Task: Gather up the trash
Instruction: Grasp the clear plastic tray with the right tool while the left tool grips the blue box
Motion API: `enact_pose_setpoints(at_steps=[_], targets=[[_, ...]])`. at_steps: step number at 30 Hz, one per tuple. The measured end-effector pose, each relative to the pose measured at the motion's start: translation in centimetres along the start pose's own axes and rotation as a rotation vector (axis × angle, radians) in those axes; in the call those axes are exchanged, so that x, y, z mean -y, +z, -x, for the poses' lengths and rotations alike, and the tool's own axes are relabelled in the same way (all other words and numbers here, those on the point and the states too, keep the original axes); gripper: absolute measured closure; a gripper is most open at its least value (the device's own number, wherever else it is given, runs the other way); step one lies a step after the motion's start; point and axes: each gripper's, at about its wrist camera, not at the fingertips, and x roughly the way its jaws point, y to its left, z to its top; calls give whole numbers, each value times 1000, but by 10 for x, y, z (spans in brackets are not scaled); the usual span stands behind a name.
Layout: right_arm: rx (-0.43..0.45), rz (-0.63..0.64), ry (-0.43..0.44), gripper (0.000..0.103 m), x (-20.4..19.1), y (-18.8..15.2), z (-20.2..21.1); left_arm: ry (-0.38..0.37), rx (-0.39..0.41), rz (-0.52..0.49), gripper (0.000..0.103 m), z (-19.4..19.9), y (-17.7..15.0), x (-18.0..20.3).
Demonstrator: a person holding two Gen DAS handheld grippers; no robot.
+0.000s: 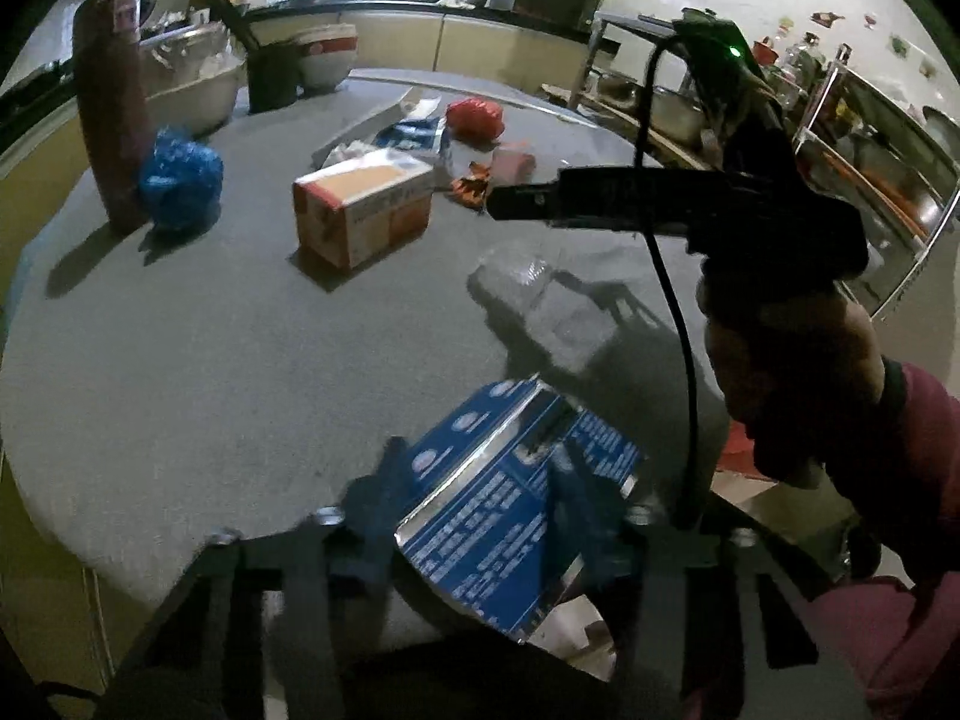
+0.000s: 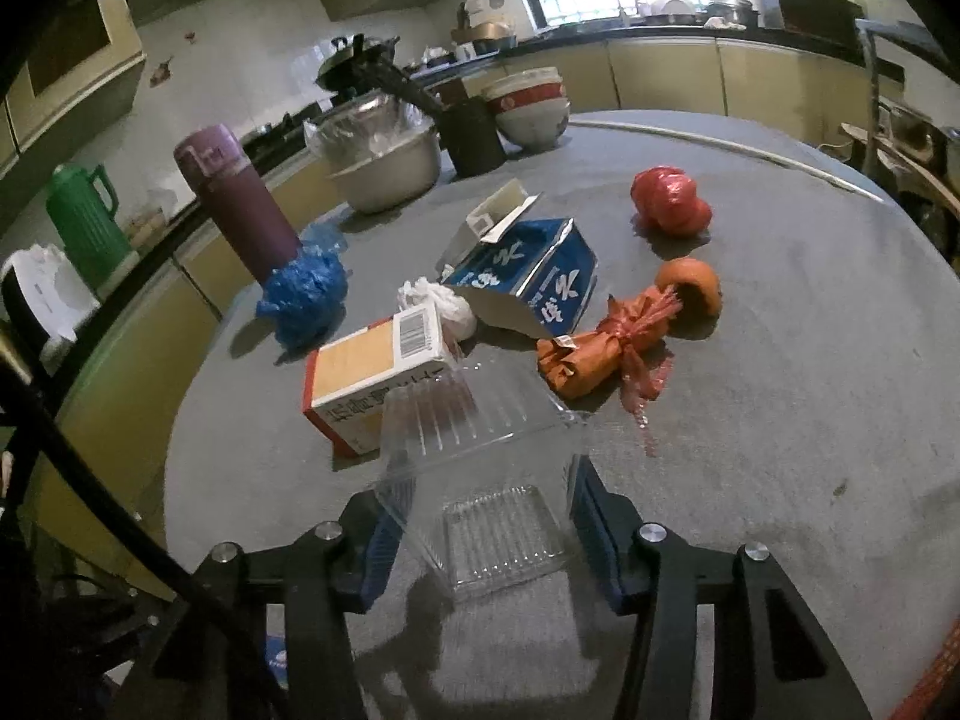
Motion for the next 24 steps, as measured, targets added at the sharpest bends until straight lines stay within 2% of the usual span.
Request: enact_pose_setpoints(at_steps=[2,5,12,13,15,16,17,20,24], targets=[[16,-17,3,48,5,-4,10,-3,5,4,78,1,3,0],[37,-43,8,48,13,-10,25,-7,14,15,91,0,9,-1],[65,-89,-11,48,40,-27,55,29,6,42,93,-4,22,-9],[67,-97,-13,48,44,-30,59,27,0,60,91,-3,23,-12],[70,-112,-16,48,52,-35,66,11,-8,88,72,0,21,-16],[71,-117,-16,48,55,-37,68,1,-8,100,51,3,19,-16],[70,-125,-14,48,58,-40,71,-8,1,112,37,7,17,-17],[58,-148,-1,48,64,-48,75,-38,18,97,35,15,11,-7],[42,-153,-8,48,68,-56,79,-16,-26,-62,31,7,7,18]])
